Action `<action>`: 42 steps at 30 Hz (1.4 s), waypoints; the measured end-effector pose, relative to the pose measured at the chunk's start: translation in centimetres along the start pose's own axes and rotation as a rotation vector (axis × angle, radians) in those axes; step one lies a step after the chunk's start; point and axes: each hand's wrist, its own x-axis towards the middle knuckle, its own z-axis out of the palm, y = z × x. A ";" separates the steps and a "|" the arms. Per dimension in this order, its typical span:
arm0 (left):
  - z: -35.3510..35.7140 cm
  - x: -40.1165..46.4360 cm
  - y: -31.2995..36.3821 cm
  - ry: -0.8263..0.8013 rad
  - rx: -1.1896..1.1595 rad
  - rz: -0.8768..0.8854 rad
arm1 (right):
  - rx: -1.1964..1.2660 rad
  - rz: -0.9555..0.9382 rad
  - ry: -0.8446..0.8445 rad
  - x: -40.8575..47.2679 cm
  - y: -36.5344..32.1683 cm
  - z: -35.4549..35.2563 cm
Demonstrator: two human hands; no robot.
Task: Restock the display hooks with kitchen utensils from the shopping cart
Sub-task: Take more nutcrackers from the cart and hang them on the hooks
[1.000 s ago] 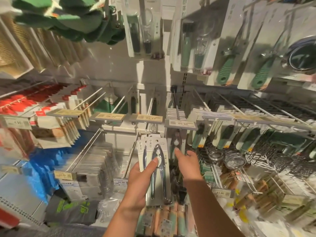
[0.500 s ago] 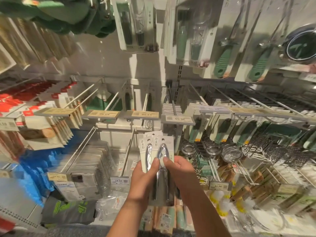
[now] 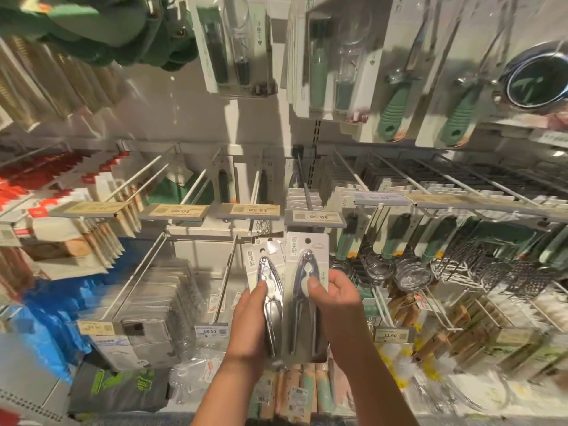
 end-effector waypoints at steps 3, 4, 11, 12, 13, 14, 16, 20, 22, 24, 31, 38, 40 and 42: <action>0.3 -0.3 0.3 -0.022 0.049 0.035 | -0.031 -0.040 0.047 0.6 0.0 -0.4; 0.5 -0.6 0.7 -0.018 0.085 0.073 | -0.034 -0.053 0.048 0.8 -0.1 -0.5; 0.3 0.0 1.0 0.061 0.214 0.154 | -0.154 -0.094 0.120 3.5 0.4 0.1; 0.2 0.1 1.1 0.058 0.202 0.164 | -0.178 -0.068 0.124 4.2 0.4 0.3; 0.2 0.1 1.2 0.050 0.184 0.168 | -0.205 -0.037 0.139 4.8 0.3 0.4; 0.2 0.1 1.2 0.040 0.160 0.156 | -0.241 -0.001 0.150 5.6 0.2 0.5; 0.5 -0.3 1.6 -0.003 0.126 0.147 | -0.284 0.044 0.142 7.0 0.5 0.5; 0.8 -1.0 1.7 -0.032 0.092 0.187 | -0.293 0.123 0.155 9.2 1.0 0.8; 0.8 -1.2 1.5 -0.031 0.108 0.192 | -0.266 0.182 0.146 10.0 1.1 1.0; 0.9 -1.1 1.5 -0.026 0.132 0.180 | -0.280 0.201 0.127 10.4 1.6 1.1; 0.0 -0.1 1.7 0.025 0.152 0.140 | -0.144 0.316 0.217 9.1 4.4 0.4; 0.8 -0.9 1.7 -0.053 0.084 0.063 | -0.099 0.227 -0.001 4.9 3.8 0.7; 0.9 -0.8 1.3 -0.059 0.103 0.060 | -0.154 0.181 -0.042 4.1 2.6 1.4; 0.5 -0.2 0.8 -0.044 0.089 0.046 | -0.212 0.135 -0.044 3.6 1.7 1.8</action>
